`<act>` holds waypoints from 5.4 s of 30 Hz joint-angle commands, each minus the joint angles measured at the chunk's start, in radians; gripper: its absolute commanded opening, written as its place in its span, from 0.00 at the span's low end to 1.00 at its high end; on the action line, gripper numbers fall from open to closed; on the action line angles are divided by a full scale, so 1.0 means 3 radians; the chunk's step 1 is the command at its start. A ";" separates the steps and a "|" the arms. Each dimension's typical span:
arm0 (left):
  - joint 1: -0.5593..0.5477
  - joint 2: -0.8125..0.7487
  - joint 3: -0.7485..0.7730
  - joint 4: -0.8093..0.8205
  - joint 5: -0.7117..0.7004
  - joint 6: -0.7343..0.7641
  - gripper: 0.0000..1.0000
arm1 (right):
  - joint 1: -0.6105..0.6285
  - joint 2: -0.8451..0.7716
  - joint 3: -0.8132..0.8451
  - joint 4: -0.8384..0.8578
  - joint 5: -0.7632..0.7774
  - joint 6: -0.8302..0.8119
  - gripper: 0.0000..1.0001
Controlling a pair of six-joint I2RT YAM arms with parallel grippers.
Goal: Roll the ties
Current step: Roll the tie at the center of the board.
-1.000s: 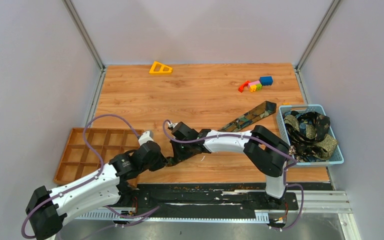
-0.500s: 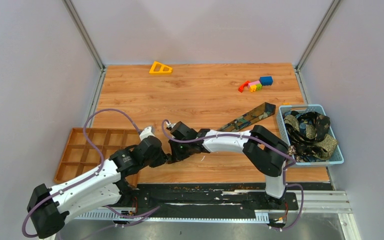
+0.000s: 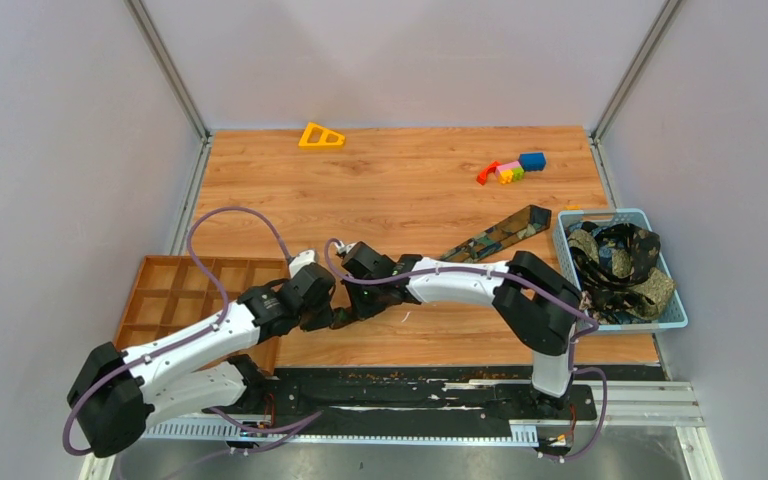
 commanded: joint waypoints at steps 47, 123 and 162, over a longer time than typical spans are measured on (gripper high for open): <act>0.0234 0.1341 0.1020 0.0035 0.0371 0.0552 0.00 | -0.0470 0.0214 -0.0039 0.0656 -0.0714 0.0015 0.00; 0.0459 0.0082 0.0442 -0.0018 -0.0148 0.0873 0.69 | -0.0614 -0.0159 0.0000 0.0140 -0.0523 -0.0149 0.23; 0.0628 0.0327 -0.0034 0.1076 0.0739 0.0836 0.63 | -0.0735 0.0063 0.0161 -0.0078 -0.0426 -0.0447 0.12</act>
